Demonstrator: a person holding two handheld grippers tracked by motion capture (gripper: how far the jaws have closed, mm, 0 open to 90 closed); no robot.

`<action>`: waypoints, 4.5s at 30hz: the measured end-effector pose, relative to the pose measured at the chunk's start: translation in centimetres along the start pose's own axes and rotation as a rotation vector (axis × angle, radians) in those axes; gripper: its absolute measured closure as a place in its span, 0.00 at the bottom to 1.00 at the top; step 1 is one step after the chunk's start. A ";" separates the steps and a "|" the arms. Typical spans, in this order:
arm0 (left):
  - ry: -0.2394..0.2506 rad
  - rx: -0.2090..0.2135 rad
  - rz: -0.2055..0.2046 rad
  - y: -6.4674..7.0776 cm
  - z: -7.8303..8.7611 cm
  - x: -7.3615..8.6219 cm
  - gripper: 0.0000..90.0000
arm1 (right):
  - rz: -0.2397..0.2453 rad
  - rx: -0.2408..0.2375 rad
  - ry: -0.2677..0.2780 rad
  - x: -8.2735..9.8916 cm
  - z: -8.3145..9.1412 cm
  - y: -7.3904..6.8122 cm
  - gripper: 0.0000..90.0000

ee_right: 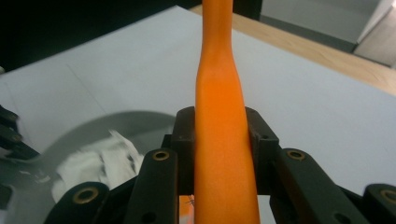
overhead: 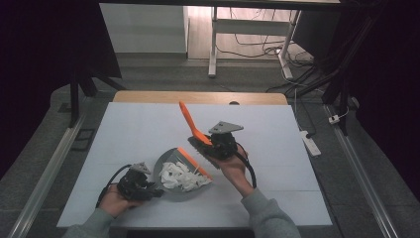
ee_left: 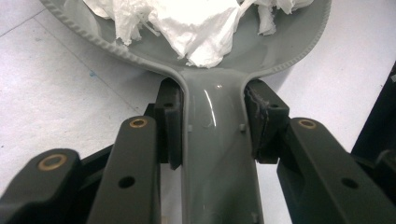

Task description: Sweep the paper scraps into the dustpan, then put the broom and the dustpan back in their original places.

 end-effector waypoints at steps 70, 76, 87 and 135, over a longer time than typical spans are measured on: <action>0.151 -0.020 0.133 -0.5 1.5 0.8 0.68 | -0.039 -0.017 0.065 2.9 6.3 0.6 0.78; 0.185 -0.043 0.175 -0.9 2.1 1.2 0.68 | -0.042 -0.024 0.072 3.5 7.6 0.7 0.78; 0.235 -0.090 0.270 -1.5 3.4 2.3 0.68 | -0.061 -0.039 0.062 5.1 9.7 0.6 0.78; 0.162 -0.353 0.606 -3.2 1.4 4.1 0.68 | -0.326 -0.027 -0.121 11.2 10.6 5.9 0.76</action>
Point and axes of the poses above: each handheld gripper's, and its own axes: z roughly backward along the jaws, x roughly out of its underside, y roughly to its right, the point moved 1 cm from there along -z, roughly forward along the jaws, and after that the axes turned 15 degrees about -x, right-handed, at the moved point
